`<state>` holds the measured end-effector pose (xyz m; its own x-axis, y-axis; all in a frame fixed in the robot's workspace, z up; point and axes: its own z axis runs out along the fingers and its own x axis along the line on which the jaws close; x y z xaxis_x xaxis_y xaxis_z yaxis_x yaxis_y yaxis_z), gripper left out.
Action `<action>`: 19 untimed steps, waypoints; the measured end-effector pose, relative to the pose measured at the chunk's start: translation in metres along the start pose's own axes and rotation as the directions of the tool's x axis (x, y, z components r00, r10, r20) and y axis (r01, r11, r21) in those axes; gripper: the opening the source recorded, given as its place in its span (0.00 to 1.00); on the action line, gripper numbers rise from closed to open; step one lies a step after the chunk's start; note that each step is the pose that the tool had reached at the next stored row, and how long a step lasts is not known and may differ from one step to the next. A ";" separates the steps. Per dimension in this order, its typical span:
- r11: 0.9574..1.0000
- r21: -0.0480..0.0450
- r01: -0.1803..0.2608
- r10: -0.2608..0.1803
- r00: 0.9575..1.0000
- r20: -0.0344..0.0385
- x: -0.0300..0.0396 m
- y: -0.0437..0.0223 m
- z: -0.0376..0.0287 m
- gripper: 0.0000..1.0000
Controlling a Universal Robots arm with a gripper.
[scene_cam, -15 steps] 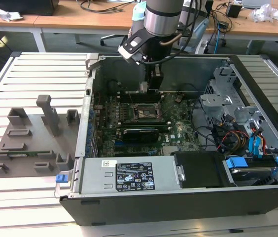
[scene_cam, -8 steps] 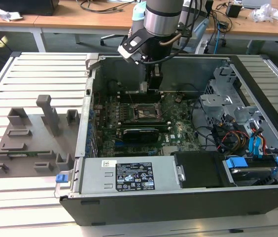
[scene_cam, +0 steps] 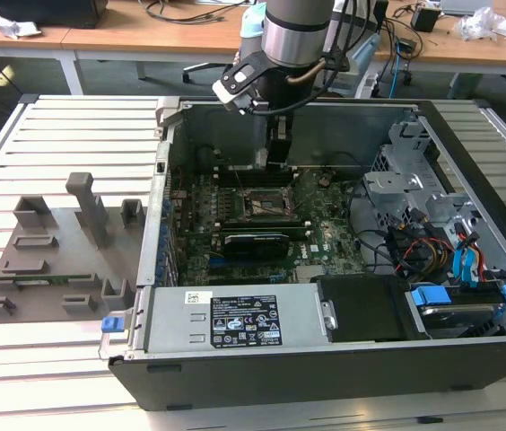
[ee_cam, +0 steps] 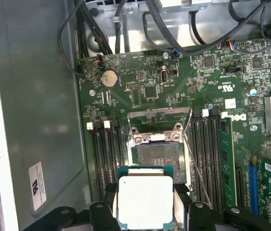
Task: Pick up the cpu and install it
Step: 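Place the cpu into insertion slot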
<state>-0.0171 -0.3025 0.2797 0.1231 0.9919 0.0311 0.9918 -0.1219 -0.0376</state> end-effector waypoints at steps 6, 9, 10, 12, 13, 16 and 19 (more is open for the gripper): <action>0.998 -0.002 -0.064 0.064 0.998 -0.002 0.0000 0.0000 0.0001 0.55; 0.996 -0.003 -0.091 0.091 0.996 -0.004 0.0000 0.0000 0.0003 0.55; 0.995 -0.003 -0.099 0.099 0.995 -0.004 0.0000 0.0000 0.0003 0.55; 0.993 -0.003 -0.119 0.119 0.993 -0.005 0.0000 0.0000 0.0004 0.55; 0.992 -0.004 -0.125 0.125 0.992 -0.005 0.0000 0.0000 0.0004 0.55; 0.989 -0.004 -0.146 0.146 0.989 -0.006 0.0000 0.0000 0.0005 0.55; 0.984 -0.005 -0.181 0.181 0.984 -0.007 0.0000 0.0000 0.0007 0.55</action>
<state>-0.0171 -0.3025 0.2790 0.3004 0.9533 0.0312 0.9534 -0.2992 -0.0376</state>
